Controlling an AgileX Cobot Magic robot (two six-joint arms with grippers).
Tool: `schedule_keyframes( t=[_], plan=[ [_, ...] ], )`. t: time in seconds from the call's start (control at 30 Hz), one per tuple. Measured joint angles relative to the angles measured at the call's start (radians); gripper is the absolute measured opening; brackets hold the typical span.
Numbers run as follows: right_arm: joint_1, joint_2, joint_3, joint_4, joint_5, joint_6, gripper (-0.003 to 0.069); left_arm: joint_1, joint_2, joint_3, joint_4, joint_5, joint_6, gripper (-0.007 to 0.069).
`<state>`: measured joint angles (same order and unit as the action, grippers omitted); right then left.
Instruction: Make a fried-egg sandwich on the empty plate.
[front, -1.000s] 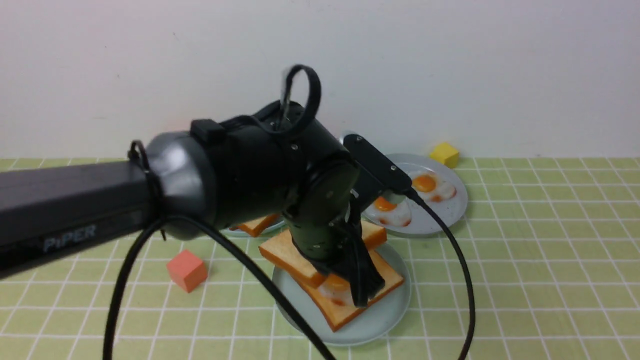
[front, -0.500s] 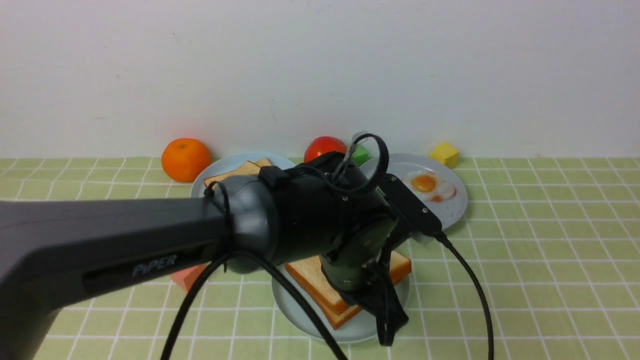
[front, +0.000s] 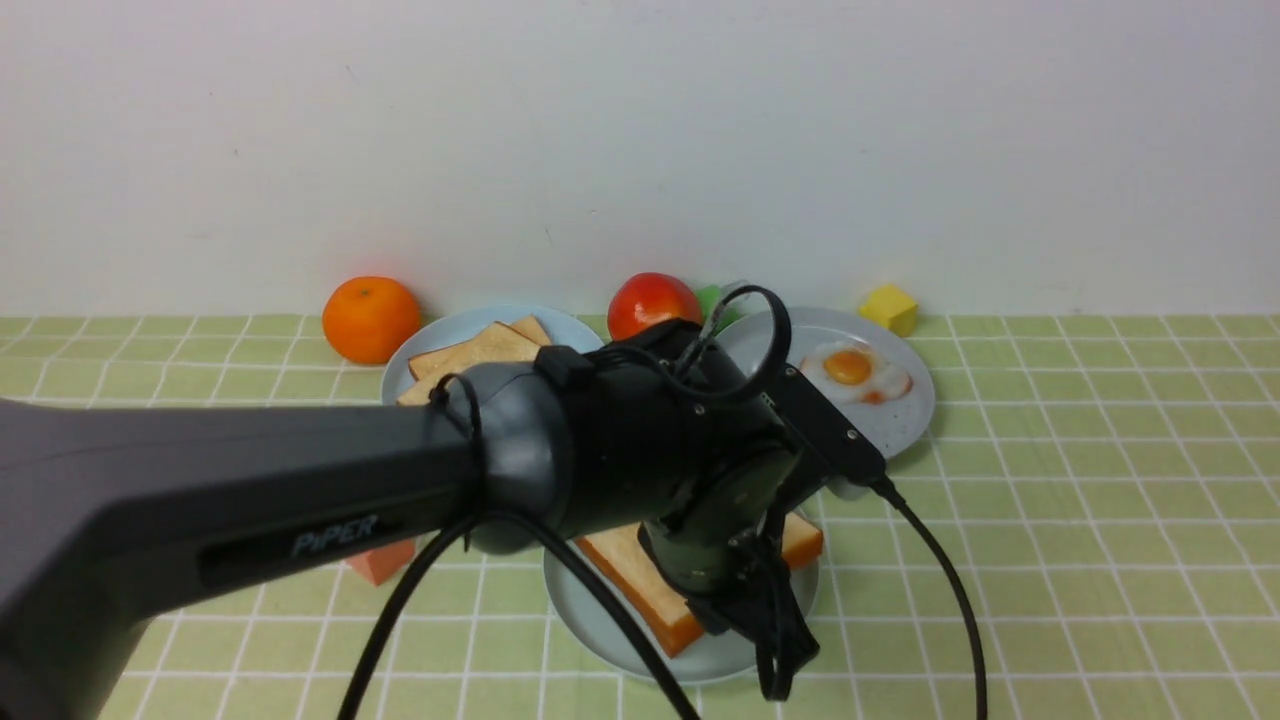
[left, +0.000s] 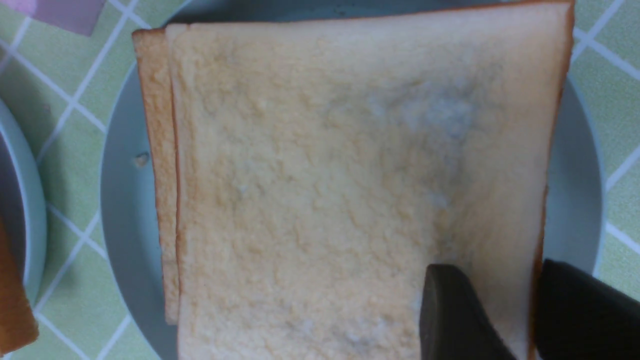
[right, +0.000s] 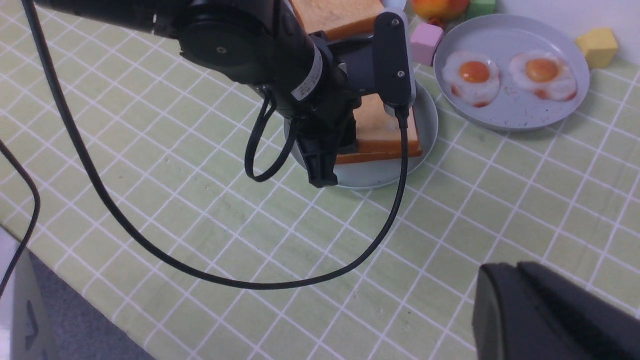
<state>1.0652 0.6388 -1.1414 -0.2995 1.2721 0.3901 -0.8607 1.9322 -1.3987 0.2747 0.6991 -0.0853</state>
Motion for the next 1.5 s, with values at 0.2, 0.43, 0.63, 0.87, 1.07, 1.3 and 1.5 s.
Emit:
schedule_keyframes(
  t=[0.2,0.43,0.63,0.87,1.07,1.3,1.5],
  plan=[
    [0.0,0.0,0.0,0.008,0.0,0.0,0.0052,0.001,-0.027,0.0,0.0,0.0,-0.001,0.0332],
    [0.0,0.0,0.0,0.02,0.0,-0.002,0.0053,0.001,-0.163,-0.002,-0.01,0.037,-0.001,0.0334],
    [0.0,0.0,0.0,0.02,0.0,-0.002,0.0063,0.001,-0.463,-0.046,-0.107,0.159,-0.053,0.0202],
    [0.0,-0.002,0.001,0.02,0.0,-0.002,0.0068,0.001,-0.979,0.233,-0.192,0.029,-0.057,-0.0013],
    [0.0,-0.024,0.016,0.02,0.0,-0.002,0.0065,0.001,-1.371,0.713,-0.167,-0.271,-0.092,-0.0013],
    [0.0,-0.029,0.029,0.004,0.0,-0.002,-0.0006,0.001,-1.533,1.006,-0.149,-0.57,-0.21,-0.0013],
    [0.001,-0.03,0.029,0.008,0.0,0.022,-0.0008,0.001,-1.539,1.045,-0.147,-0.598,-0.234,-0.0013]
  ],
)
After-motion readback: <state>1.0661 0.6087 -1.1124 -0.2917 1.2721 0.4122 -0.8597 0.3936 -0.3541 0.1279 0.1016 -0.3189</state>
